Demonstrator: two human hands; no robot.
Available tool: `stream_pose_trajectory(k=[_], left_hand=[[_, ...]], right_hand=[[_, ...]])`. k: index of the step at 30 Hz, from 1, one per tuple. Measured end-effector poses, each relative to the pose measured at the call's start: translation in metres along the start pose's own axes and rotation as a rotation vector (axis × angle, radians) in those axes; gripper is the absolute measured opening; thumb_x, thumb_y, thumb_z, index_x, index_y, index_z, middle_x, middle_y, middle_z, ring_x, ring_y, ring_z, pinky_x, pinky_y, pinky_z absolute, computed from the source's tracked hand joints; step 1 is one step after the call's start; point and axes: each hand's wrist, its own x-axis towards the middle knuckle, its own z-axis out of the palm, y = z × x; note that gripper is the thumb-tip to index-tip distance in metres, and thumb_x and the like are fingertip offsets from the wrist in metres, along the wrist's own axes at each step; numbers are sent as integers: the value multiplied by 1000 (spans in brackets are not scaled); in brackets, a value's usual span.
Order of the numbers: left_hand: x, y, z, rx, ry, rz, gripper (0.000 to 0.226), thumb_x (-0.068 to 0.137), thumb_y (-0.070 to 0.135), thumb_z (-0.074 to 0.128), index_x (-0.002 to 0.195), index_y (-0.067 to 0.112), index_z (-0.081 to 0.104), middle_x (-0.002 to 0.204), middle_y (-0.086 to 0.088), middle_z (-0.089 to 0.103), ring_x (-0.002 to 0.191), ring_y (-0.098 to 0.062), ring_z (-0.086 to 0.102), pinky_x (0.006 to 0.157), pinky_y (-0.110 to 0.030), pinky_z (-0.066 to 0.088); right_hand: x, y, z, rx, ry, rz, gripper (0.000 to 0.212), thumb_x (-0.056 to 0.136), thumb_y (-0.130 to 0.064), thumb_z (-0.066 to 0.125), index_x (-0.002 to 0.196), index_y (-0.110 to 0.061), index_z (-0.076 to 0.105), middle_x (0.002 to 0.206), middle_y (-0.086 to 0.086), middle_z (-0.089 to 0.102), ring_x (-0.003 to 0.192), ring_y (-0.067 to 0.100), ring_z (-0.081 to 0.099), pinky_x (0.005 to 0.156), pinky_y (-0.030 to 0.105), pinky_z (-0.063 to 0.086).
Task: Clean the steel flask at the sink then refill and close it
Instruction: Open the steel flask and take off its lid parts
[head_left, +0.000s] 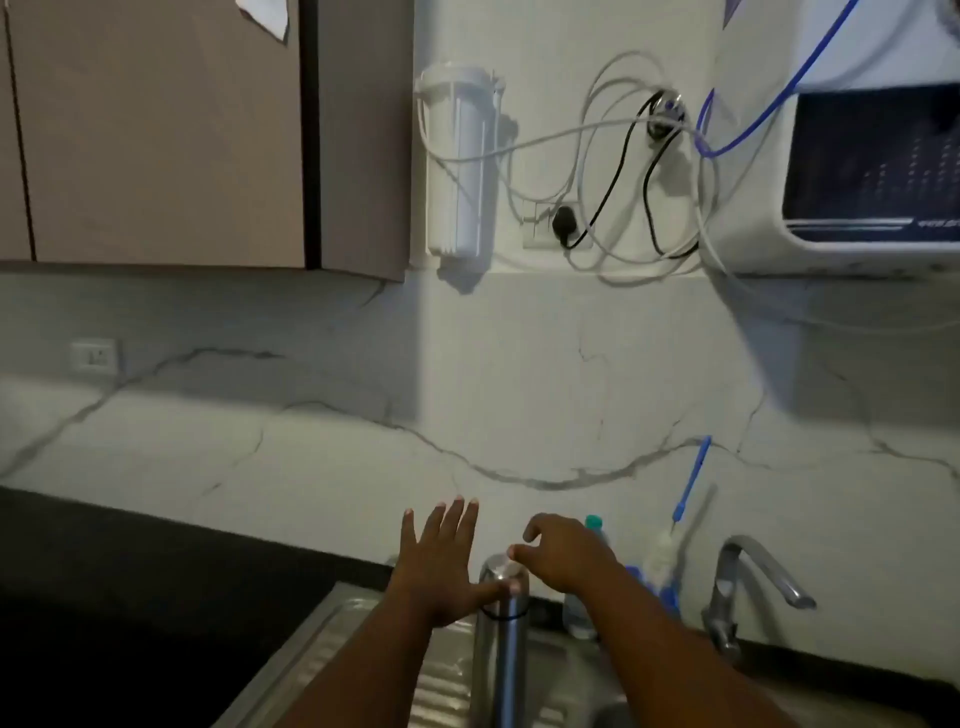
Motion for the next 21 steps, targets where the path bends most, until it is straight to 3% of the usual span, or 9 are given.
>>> stream_pose_trajectory(k=[3,6,9,12,15,18,21], left_hand=[[-7,8,15,-106,-110,-17,135,55,100,31,155,20,-12,164,-2,-9,151,-22,-6,118,-58,-3],[-10,12,43,-410,-132,-118,137,47,89,61,156,26,7,160,4,24,146,-20,26,118,-48,24],[-13,15,71,-836,-177,-138,107,56,55,86,144,32,29,129,17,57,115,-2,57,99,-29,48],[-15,20,95,-1013,-117,-155,81,69,29,85,135,36,39,112,20,64,98,9,61,81,-10,48],[-14,25,110,-1095,-45,-234,75,63,38,83,128,39,45,112,16,66,104,-3,63,86,-22,52],[-12,29,118,-1079,26,-270,66,60,36,79,120,38,50,105,13,68,94,-2,64,85,-33,55],[-7,28,125,-1055,53,-269,59,60,36,80,112,40,54,99,12,70,90,-2,65,83,-35,56]], right_hand=[[4,3,15,82,-50,2,46,82,-61,54,110,-24,57,111,-3,62,96,13,58,84,31,48],[3,-2,30,51,-68,-4,55,76,-74,46,96,-24,56,98,-2,64,88,16,60,81,36,50],[5,-7,44,-60,-41,21,71,70,-82,40,105,-21,51,104,4,62,93,23,60,73,35,47],[4,-12,56,-90,18,34,77,72,-82,41,116,-18,46,110,8,59,99,27,59,68,33,40],[10,-12,62,-68,30,28,67,77,-71,48,116,-16,47,112,11,57,101,29,57,69,32,38],[19,-10,62,-43,-3,-4,52,79,-58,54,106,-13,50,106,12,58,88,26,55,67,31,38],[26,-5,63,-58,-18,-62,44,79,-56,54,94,-16,46,97,10,57,78,21,46,65,30,34]])
